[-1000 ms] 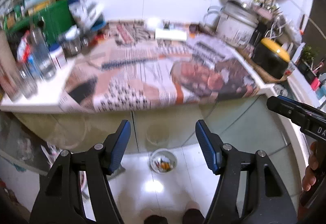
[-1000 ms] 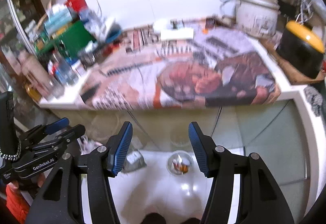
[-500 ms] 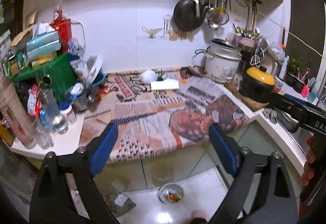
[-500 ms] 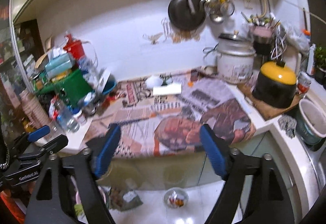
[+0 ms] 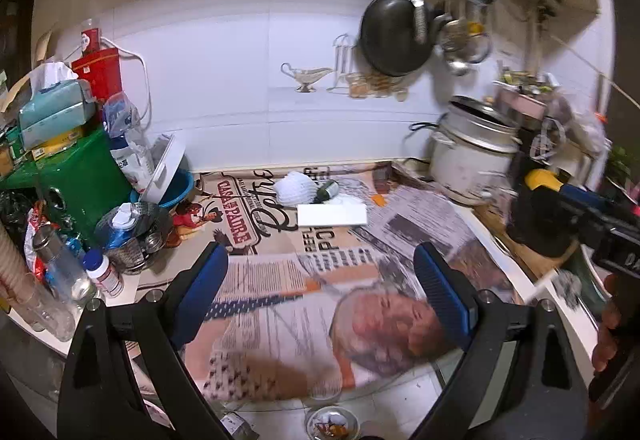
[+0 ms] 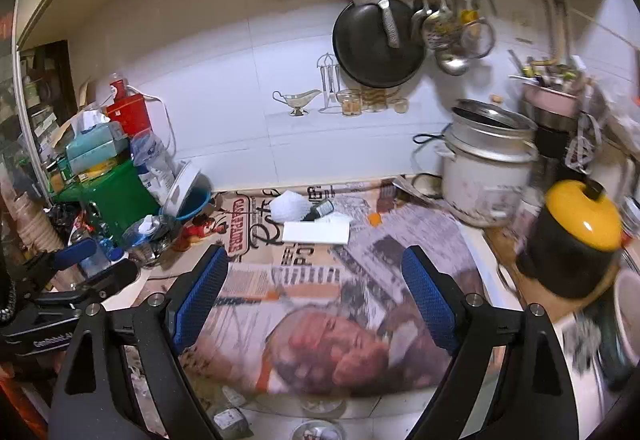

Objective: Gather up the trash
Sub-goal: 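Raise both tools back toward the counter, then grasp the white foam fruit net with the left tool while the right tool grasps the green bottle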

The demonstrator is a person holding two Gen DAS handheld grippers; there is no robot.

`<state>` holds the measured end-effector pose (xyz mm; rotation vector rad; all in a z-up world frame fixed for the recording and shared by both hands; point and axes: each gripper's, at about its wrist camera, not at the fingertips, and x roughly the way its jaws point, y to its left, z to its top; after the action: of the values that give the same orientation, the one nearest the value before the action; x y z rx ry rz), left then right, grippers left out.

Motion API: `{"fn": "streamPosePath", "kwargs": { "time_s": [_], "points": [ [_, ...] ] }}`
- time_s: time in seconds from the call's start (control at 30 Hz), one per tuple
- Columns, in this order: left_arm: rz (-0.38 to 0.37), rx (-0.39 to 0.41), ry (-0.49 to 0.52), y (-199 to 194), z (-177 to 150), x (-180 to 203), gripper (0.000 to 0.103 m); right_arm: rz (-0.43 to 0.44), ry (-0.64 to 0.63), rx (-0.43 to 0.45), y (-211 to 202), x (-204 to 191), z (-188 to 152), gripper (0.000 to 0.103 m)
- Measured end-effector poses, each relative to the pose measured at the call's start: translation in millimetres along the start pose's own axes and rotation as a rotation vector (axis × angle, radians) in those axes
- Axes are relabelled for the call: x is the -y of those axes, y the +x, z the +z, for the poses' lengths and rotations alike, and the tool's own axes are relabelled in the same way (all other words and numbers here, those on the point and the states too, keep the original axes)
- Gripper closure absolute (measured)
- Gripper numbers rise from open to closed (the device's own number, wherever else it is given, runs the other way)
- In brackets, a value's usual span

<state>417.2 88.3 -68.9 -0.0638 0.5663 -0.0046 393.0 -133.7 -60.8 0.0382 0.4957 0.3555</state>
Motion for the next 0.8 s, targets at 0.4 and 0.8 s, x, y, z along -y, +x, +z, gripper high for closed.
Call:
{"fn": "streamPosePath", "kwargs": {
  "time_s": [0.4,0.8],
  "points": [
    [0.098,-0.116,-0.101,127,42,-6,0.009,0.093,-0.003,-0.157,137,51,35,0.016],
    [0.016,-0.284,-0.082,277,56,-83,0.009,-0.016,0.141,-0.368,280,56,23,0.016]
  ]
}}
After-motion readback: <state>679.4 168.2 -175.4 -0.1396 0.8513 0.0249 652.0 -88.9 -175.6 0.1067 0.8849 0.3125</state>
